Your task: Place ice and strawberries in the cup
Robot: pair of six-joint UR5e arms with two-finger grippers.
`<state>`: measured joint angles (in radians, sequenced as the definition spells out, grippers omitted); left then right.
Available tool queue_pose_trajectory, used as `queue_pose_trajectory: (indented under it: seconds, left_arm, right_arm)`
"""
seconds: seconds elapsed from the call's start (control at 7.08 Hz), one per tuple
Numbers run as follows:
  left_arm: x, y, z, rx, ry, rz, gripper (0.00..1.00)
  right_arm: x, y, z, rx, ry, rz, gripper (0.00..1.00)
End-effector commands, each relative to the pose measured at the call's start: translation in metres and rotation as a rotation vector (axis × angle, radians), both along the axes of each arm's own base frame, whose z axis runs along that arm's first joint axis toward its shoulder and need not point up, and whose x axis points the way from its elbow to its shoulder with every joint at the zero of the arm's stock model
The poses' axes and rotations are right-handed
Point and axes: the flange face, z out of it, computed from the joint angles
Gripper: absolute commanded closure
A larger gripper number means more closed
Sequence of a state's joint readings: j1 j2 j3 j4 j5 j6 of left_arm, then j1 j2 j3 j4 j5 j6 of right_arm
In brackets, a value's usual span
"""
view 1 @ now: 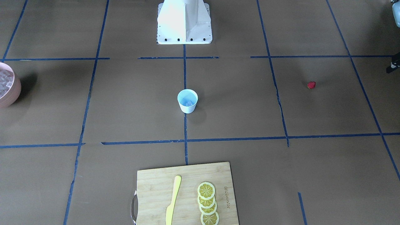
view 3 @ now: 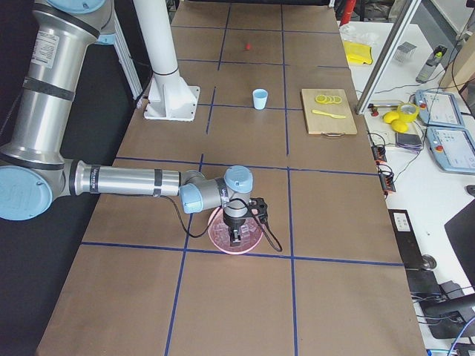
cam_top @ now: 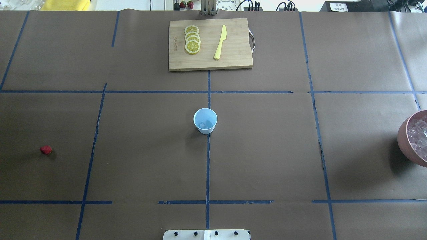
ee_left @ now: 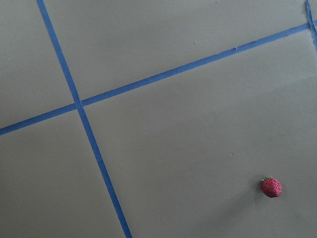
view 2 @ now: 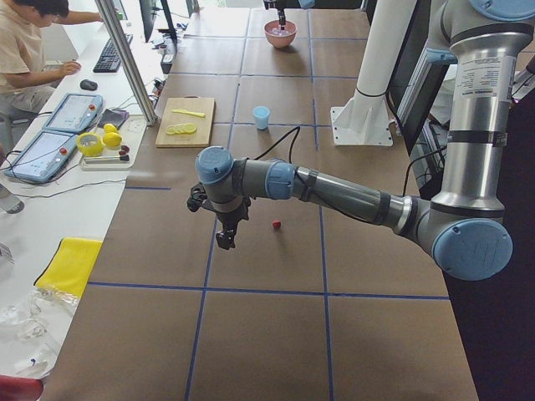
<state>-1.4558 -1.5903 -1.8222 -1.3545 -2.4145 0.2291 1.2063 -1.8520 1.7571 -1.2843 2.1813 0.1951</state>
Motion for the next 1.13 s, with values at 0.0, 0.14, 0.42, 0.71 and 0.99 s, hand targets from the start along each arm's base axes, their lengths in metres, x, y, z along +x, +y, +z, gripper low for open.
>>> queue_pose_trajectory:
  seconds: [0.0,0.14,0.42,0.71,0.99]
  left_arm:
    - [0.001,0.000,0.000,0.001,0.000,0.002,0.00]
    - [0.000,0.000,0.000,0.001,0.000,0.001,0.00]
    - [0.000,0.001,0.001,-0.002,0.000,0.001,0.00]
    - [0.000,0.001,0.000,0.000,0.000,0.001,0.00]
    - [0.000,0.001,0.000,0.000,0.000,0.001,0.00]
  right_arm:
    - [-0.003,-0.003,-0.001,0.004,-0.002,-0.004,0.43]
    - [-0.003,-0.003,-0.001,0.003,0.000,-0.004,0.51]
    - [-0.003,-0.002,0.001,0.000,0.000,-0.005,0.79]
    - [-0.002,-0.002,0.001,0.003,0.000,-0.008,1.00]
    - [0.013,0.013,-0.026,0.067,-0.032,0.013,1.00]
